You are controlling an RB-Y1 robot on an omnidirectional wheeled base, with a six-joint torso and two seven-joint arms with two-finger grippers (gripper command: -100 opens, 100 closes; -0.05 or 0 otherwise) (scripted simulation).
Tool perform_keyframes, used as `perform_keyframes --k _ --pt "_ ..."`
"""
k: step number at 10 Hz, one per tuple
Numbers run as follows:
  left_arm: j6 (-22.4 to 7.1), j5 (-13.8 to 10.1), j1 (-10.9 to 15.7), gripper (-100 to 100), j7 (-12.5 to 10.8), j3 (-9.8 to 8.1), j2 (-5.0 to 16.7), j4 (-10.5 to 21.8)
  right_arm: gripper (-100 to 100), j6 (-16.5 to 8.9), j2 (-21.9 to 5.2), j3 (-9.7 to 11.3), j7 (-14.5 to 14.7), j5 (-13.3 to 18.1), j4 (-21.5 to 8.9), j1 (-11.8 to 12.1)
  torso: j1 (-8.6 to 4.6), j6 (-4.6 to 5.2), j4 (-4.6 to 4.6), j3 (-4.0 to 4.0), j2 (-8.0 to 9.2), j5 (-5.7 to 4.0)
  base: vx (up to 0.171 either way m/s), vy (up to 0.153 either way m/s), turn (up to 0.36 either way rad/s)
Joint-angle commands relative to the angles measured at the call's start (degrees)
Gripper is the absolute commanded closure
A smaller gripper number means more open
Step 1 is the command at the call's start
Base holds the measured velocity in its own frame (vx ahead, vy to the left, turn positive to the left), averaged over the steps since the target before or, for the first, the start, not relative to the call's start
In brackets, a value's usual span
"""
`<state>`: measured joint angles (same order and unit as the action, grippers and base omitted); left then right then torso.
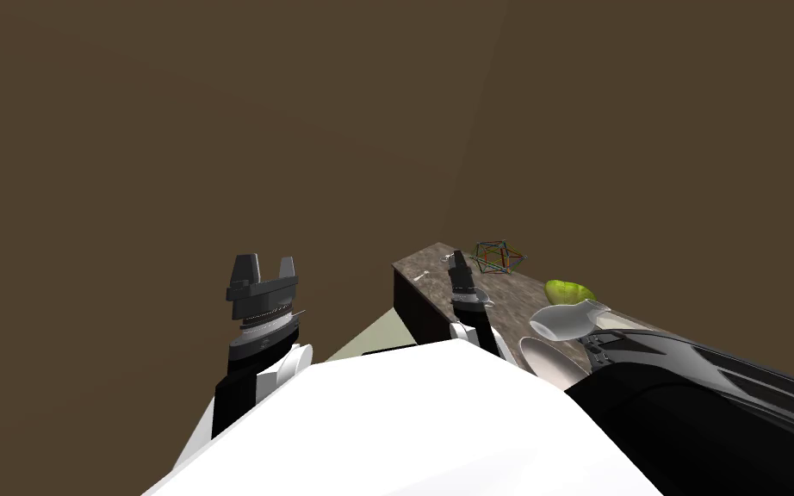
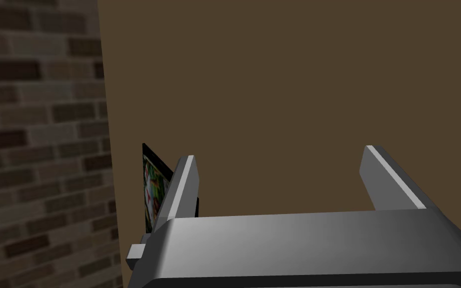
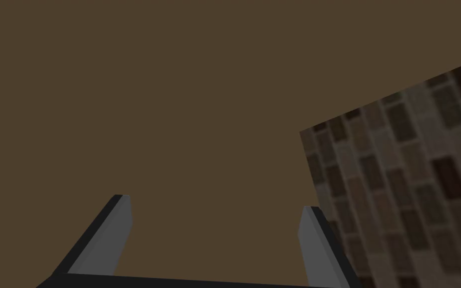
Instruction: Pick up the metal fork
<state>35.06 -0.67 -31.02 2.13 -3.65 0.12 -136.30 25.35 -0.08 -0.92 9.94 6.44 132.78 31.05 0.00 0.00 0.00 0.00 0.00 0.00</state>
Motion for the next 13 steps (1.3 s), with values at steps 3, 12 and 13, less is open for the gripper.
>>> perform_keyframes --k 3,12,13 --pt "0.0 0.0 0.0 0 0.0 0.0 0.0 0.0 -100 0.32 -4.72 -0.28 0.6 1.25 -1.62 0.79 0.07 0.0 -0.01 -0.03 -0.05 0.01 0.019 0.025 0.009" --pt "0.0 0.0 0.0 0 0.0 0.0 0.0 0.0 -100 1.7 -18.29 -1.36 2.99 6.2 -7.37 3.97 0.15 0.0 -0.03 -0.08 -0.14 0.04 0.036 0.05 0.012" --pt "0.0 0.0 0.0 0 0.0 0.0 0.0 0.0 -100 2.01 -20.54 -1.55 3.51 7.31 -8.54 4.66 0.12 0.0 -0.03 -0.07 -0.12 0.03 0.028 0.05 0.023"
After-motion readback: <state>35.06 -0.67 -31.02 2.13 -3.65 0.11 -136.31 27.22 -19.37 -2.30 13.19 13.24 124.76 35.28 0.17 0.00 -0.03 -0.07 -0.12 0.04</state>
